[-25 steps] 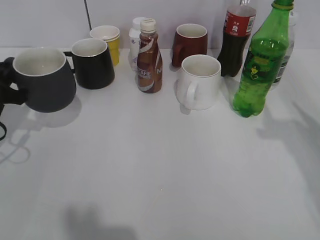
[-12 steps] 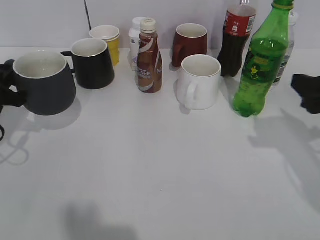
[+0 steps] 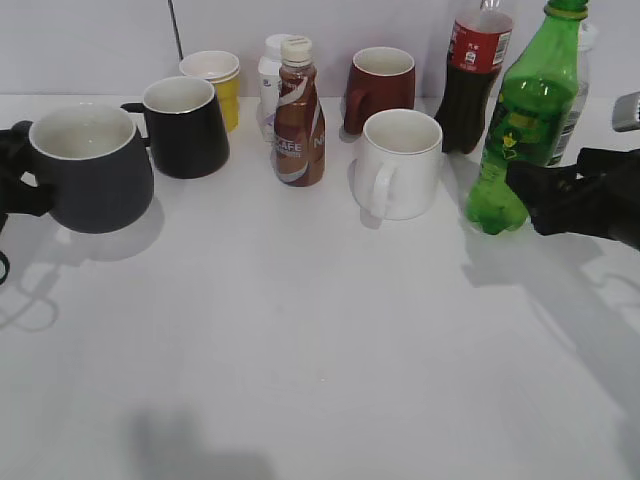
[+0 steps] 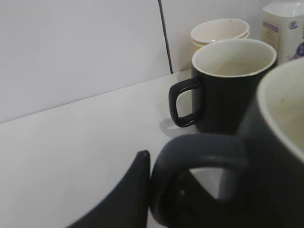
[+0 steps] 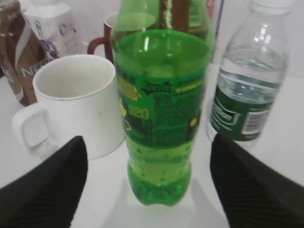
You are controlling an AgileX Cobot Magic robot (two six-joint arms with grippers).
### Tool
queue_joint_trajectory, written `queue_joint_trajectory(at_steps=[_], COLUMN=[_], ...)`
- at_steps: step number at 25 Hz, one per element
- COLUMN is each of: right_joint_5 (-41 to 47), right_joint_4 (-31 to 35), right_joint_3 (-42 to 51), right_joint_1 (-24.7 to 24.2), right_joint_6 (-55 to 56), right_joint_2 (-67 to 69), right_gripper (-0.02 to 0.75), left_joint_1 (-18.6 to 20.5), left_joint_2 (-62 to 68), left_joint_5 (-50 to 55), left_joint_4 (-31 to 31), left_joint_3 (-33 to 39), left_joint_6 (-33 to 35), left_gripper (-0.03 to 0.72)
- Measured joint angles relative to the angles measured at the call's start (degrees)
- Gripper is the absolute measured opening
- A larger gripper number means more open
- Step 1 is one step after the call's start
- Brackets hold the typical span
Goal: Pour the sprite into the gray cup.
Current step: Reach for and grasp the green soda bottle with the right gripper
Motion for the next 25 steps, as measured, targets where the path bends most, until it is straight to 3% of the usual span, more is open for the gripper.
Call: queue_joint_trajectory(at_steps=[5, 10, 12, 16, 21, 25], right_joint_5=[-1.13, -1.35, -1.16, 0.12, 8.56, 16.16], right_joint_4=[-0.72, -1.0, -1.22, -1.96, -11.93, -13.64], right_joint_3=[-4.95, -11.43, -13.7, -14.69, -14.49, -14.55], right_joint_1=[0.0, 0.0, 0.05, 0.05, 1.3, 7.72], right_joint_6=[2.53, 4.18, 4.82, 5.2, 5.73, -1.55], right_joint_2=[6.12, 11.87, 13.96, 14.39, 8.04, -0.45], right_gripper=[0.66, 0.656, 0.618, 0.412, 0.413, 0.413], left_joint_1=[-0.67, -5.18, -7.74, -12.73, -18.79, -21.96], left_joint_2=[0.0, 0.0, 0.0, -1.44, -6.04, -7.85], left_joint_5=[0.05, 0.05, 0.11, 2.66, 6.75, 9.62], left_joint_4=[0.07, 0.13, 0.12, 0.12, 0.16, 0.18], left_joint_3=[0.0, 0.0, 0.0, 0.0, 0.05, 0.05], left_joint_6=[0.0, 0.0, 0.0, 0.0, 0.0, 0.0], left_gripper=[0.058, 0.058, 0.058, 0.058, 0.058, 0.058])
